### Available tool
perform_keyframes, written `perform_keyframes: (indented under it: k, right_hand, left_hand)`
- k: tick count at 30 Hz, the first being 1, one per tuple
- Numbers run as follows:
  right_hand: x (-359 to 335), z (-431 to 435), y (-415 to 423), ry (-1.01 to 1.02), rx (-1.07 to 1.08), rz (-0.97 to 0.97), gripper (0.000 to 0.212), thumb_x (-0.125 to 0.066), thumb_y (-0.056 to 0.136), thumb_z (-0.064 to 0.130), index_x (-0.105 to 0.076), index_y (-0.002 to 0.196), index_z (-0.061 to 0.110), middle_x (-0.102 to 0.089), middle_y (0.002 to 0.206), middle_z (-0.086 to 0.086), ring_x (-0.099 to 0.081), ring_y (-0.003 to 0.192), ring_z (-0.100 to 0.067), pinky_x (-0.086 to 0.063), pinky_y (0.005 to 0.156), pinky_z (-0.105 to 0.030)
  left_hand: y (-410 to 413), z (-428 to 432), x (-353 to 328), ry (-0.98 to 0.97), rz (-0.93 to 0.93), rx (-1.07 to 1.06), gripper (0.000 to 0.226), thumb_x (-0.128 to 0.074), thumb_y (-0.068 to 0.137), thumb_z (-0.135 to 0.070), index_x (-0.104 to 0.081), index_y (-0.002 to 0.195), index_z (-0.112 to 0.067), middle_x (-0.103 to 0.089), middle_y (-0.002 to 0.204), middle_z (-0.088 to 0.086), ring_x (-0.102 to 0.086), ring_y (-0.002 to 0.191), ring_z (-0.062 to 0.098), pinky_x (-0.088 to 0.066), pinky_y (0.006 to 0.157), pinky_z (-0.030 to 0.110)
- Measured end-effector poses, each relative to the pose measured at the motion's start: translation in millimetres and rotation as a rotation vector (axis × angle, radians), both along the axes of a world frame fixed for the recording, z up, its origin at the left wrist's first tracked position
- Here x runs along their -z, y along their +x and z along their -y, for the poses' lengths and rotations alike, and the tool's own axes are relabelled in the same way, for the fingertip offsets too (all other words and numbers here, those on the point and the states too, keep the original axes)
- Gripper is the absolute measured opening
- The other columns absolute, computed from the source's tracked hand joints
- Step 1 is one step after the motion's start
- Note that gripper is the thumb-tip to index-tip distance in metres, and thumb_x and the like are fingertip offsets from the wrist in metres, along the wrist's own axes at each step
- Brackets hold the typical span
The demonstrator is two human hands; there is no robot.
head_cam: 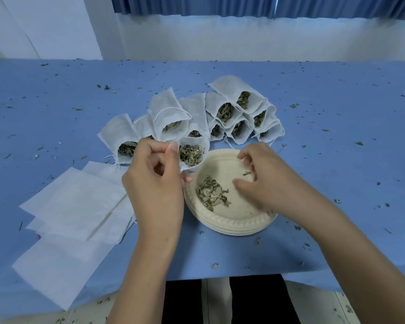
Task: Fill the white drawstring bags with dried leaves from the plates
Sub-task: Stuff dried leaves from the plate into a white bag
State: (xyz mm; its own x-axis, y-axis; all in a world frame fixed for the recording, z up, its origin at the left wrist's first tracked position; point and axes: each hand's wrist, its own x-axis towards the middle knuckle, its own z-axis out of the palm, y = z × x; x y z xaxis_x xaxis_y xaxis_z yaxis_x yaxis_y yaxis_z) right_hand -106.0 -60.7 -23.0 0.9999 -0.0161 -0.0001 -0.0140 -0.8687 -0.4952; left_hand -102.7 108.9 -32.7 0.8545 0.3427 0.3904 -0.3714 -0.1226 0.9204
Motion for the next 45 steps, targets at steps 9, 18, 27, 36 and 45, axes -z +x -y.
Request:
perform_keyframes:
  k: [9,18,27,36,45]
  right_hand:
    - [-1,-13,-9,0.227,-0.257,-0.058,0.043,-0.058,0.085,0.003,-0.052,0.124,0.022,-0.043,0.11,0.011,-0.051,0.094,-0.004,-0.041,0.082,-0.011]
    - [-4,-15,5,0.242,-0.482,-0.151,0.044,-0.079,0.075,0.002,-0.069,0.114,0.018,-0.057,0.115,0.002,-0.06,0.092,-0.023,-0.049,0.088,-0.033]
    - [5,-17,3,0.216,-0.561,0.065,0.015,-0.079,0.071,-0.005,-0.077,0.083,0.004,-0.072,0.087,-0.004,-0.061,0.072,-0.013,-0.051,0.074,-0.028]
    - [-9,6,-5,1.045,-0.352,0.157,0.023,-0.077,0.063,-0.008,-0.075,0.067,0.014,-0.073,0.078,-0.002,-0.068,0.073,-0.014,-0.055,0.07,-0.022]
    - [-1,-34,4,1.285,-0.092,0.511,0.021,-0.072,0.07,-0.013,-0.068,0.074,0.008,-0.072,0.079,0.002,-0.068,0.08,-0.008,-0.052,0.074,-0.017]
  left_hand:
    - [0,0,-3,0.015,-0.006,0.014,0.023,-0.06,0.096,-0.018,-0.051,0.075,-0.018,-0.054,0.052,-0.005,-0.065,0.046,0.015,-0.055,0.058,0.049]
    - [0,1,-4,0.028,0.0,0.024,0.027,-0.06,0.096,-0.018,-0.049,0.072,-0.025,-0.052,0.049,-0.01,-0.065,0.047,0.015,-0.05,0.056,0.04]
    - [0,1,2,0.035,0.036,0.039,0.021,-0.06,0.096,-0.018,-0.053,0.077,-0.015,-0.054,0.052,-0.006,-0.06,0.044,0.013,-0.046,0.051,0.02]
    - [-1,5,6,0.092,0.028,0.082,0.026,-0.059,0.096,-0.017,-0.051,0.072,-0.023,-0.051,0.048,-0.01,-0.055,0.04,0.006,-0.05,0.049,0.026]
    - [-8,22,9,0.027,0.042,0.124,0.023,-0.059,0.095,-0.018,-0.053,0.074,-0.026,-0.053,0.052,0.004,-0.057,0.043,0.023,-0.046,0.044,0.022]
